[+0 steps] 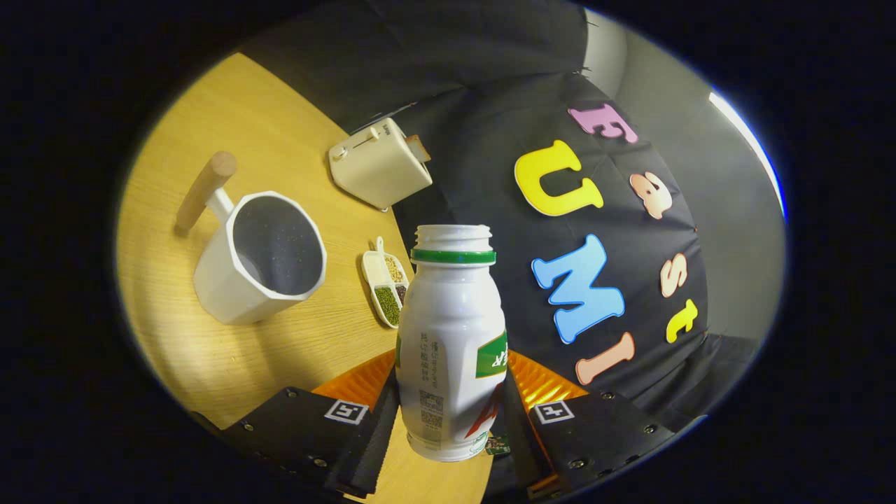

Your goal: Take the bottle from table, then pour the juice into the cup, finally place the bottle on the coaster

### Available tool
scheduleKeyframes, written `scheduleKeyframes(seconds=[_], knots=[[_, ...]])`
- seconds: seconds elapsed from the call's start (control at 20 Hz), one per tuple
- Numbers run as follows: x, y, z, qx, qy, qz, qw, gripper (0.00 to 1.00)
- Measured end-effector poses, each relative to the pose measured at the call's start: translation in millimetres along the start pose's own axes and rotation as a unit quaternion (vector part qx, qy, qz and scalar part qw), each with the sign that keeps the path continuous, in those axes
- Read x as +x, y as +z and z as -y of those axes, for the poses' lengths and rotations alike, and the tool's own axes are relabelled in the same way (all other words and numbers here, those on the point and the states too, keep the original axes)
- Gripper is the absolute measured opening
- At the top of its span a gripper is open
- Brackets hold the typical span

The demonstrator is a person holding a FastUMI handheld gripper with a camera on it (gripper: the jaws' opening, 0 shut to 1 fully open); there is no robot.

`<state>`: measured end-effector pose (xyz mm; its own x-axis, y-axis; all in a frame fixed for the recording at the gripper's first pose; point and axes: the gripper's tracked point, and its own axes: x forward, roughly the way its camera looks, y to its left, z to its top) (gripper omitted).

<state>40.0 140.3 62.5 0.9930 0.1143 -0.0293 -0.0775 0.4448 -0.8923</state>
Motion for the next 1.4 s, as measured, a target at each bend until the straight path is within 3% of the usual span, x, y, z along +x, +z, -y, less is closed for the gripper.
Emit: scheduleKeyframes(seconds=[0.3,0.55,0.7,0.95,1.4], knots=[[1,-9,9,0.124,-0.013,0.018,0.992,0.71],[7,-18,10,0.255,0.002,0.023,0.967,0.71],[10,-32,12,0.292,0.005,0.008,0.956,0.71],[13,-34,11,0.376,0.017,0.023,0.926,0.71],[31,-42,6,0.440,0.014,0.025,0.897,0.71]])
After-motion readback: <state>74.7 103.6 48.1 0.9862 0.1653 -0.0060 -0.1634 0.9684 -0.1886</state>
